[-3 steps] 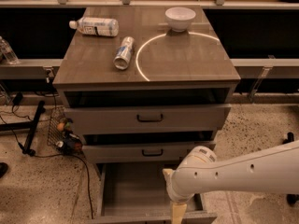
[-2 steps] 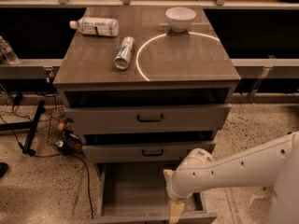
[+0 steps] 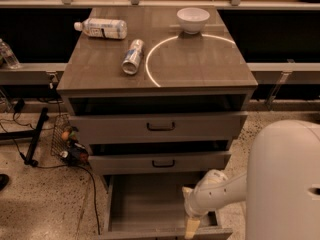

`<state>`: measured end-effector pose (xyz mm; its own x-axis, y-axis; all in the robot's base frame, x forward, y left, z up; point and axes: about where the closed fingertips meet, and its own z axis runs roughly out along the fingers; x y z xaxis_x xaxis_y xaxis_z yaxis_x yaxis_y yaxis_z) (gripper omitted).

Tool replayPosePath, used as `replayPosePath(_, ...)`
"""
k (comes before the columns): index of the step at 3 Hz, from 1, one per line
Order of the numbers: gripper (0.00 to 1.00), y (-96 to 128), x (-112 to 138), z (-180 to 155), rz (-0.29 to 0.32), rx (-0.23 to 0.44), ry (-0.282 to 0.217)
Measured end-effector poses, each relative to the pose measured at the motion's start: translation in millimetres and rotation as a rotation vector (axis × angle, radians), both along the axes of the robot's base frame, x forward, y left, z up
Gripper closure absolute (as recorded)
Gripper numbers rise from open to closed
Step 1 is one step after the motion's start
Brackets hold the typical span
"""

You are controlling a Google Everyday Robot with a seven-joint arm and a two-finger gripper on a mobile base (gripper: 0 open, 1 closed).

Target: Close bottom drawer

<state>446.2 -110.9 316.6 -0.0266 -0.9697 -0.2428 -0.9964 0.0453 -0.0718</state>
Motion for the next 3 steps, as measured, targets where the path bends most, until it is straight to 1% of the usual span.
replayPosePath(1, 0.0, -16, -2, -46, -0.009, 0.016, -0.004)
replayPosePath(2, 0.0, -20, -10, -89, -0.003, 0.049, -0.006)
replayPosePath(3, 0.0, -17, -16, -120, -0.002, 0.072, 0.002)
